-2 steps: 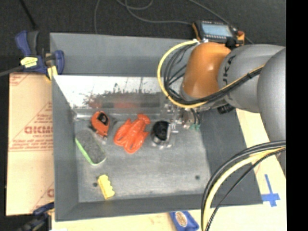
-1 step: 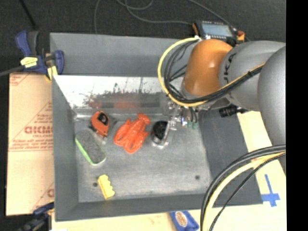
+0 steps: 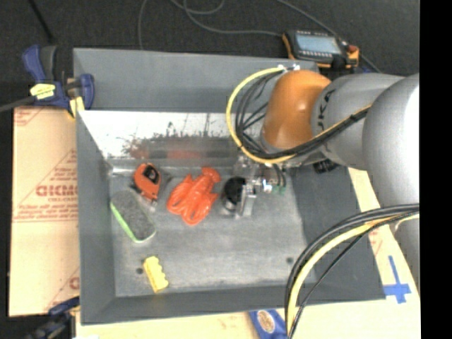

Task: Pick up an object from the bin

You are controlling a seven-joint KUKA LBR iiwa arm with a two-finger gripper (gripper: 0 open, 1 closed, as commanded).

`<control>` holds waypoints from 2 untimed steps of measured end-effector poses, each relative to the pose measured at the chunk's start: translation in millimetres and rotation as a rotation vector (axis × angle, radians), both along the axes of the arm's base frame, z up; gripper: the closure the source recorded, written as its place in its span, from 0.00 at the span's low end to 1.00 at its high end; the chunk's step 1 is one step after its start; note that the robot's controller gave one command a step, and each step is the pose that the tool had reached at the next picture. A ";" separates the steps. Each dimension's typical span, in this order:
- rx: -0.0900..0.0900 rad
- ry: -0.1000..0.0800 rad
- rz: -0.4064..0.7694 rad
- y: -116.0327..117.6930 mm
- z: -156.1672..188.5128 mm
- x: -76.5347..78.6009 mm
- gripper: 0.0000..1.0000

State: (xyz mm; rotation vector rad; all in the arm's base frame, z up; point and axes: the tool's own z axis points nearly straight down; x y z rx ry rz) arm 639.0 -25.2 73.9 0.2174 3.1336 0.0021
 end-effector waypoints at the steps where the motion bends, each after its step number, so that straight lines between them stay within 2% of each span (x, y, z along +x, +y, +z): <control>1: -0.001 -0.003 -0.161 -0.9 -7.0 -4.7 1.00; 2: -0.001 0.000 -0.182 -0.3 -6.1 -6.2 1.00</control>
Offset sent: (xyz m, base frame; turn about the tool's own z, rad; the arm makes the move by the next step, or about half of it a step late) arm 0.0000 0.0000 0.0000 0.0000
